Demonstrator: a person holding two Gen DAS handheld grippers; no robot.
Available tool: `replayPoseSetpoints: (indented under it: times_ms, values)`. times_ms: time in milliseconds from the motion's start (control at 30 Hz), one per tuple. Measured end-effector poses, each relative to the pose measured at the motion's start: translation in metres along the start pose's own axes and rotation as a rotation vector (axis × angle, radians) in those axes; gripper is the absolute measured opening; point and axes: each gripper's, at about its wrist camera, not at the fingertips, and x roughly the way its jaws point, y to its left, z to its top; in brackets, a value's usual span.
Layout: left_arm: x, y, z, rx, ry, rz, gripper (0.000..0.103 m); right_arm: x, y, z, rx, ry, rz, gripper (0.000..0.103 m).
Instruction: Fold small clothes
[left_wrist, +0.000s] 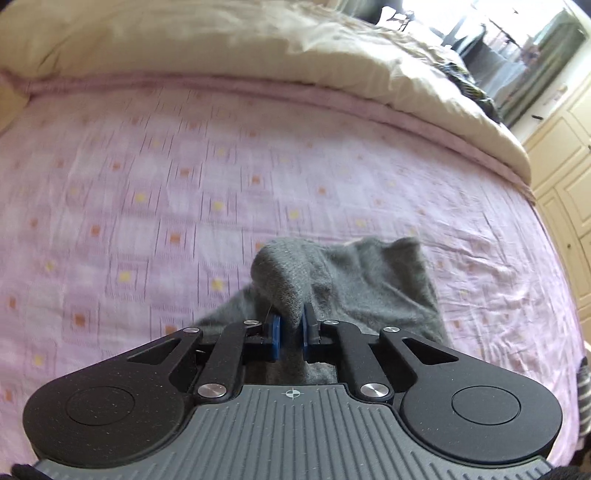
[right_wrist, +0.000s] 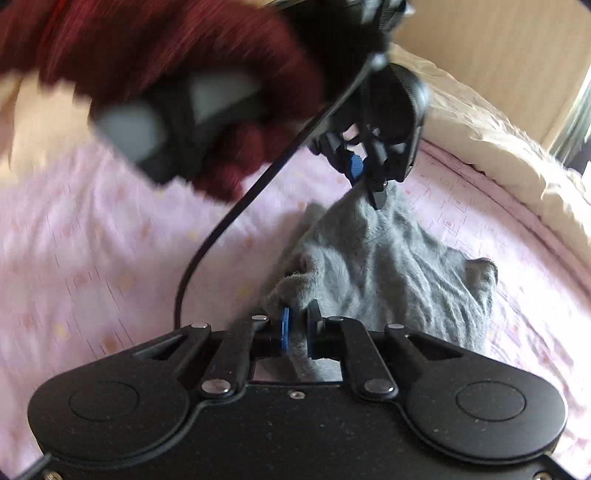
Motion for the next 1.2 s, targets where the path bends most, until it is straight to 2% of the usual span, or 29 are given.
replayPoseSetpoints:
  times_ms: [33, 133, 200, 267, 300, 333, 400, 433, 533, 667, 767, 833, 1000, 1100, 1200]
  values:
    - [0.003, 0.002, 0.002, 0.014, 0.01, 0.022, 0.01, 0.004, 0.001, 0.003, 0.003, 0.005, 0.021, 0.016]
    - [0.023, 0.014, 0.001, 0.007, 0.078, 0.099, 0.011, 0.033, 0.01, 0.003, 0.001, 0.097, 0.13, 0.032]
    - [0.03, 0.023, -0.003, -0.006, 0.114, 0.135, 0.012, 0.041, 0.009, -0.001, 0.017, 0.116, 0.176, 0.049]
    - [0.022, 0.032, -0.007, -0.037, 0.09, 0.141, 0.015, 0.031, -0.001, -0.003, 0.068, 0.087, 0.199, 0.051]
    - [0.014, 0.034, -0.008, -0.05, 0.066, 0.14, 0.026, 0.023, -0.009, -0.004, 0.095, 0.062, 0.207, 0.056]
    - [0.003, 0.033, -0.011, -0.053, 0.031, 0.143, 0.031, 0.012, -0.019, -0.006, 0.128, 0.033, 0.209, 0.065]
    - [-0.018, 0.026, -0.016, -0.042, -0.046, 0.149, 0.038, -0.009, -0.041, -0.016, 0.195, -0.016, 0.205, 0.075]
    - [-0.027, 0.02, -0.018, -0.035, -0.076, 0.141, 0.047, -0.016, -0.054, -0.02, 0.23, -0.027, 0.191, 0.075]
    - [-0.04, -0.007, -0.024, -0.012, -0.124, 0.079, 0.061, -0.023, -0.087, -0.032, 0.32, -0.009, 0.13, 0.076]
    - [-0.029, -0.042, -0.04, 0.043, -0.133, 0.009, 0.063, -0.018, -0.129, -0.047, 0.42, 0.047, 0.038, 0.076]
    - [-0.004, -0.051, -0.054, 0.055, -0.081, -0.032, 0.063, -0.013, -0.159, -0.058, 0.498, 0.071, -0.019, 0.076]
    - [0.008, -0.05, -0.065, 0.051, -0.049, -0.016, 0.063, -0.012, -0.172, -0.061, 0.529, 0.082, -0.055, 0.077]
    - [0.026, -0.025, -0.086, 0.004, 0.031, 0.077, 0.063, -0.006, -0.199, -0.057, 0.556, 0.068, -0.077, 0.078]
    - [0.025, -0.011, -0.09, -0.04, 0.045, 0.071, 0.069, 0.011, -0.212, -0.048, 0.573, 0.062, -0.062, 0.079]
    - [0.028, -0.003, -0.093, -0.079, 0.067, 0.064, 0.074, 0.046, -0.219, -0.036, 0.556, 0.102, -0.05, 0.081]
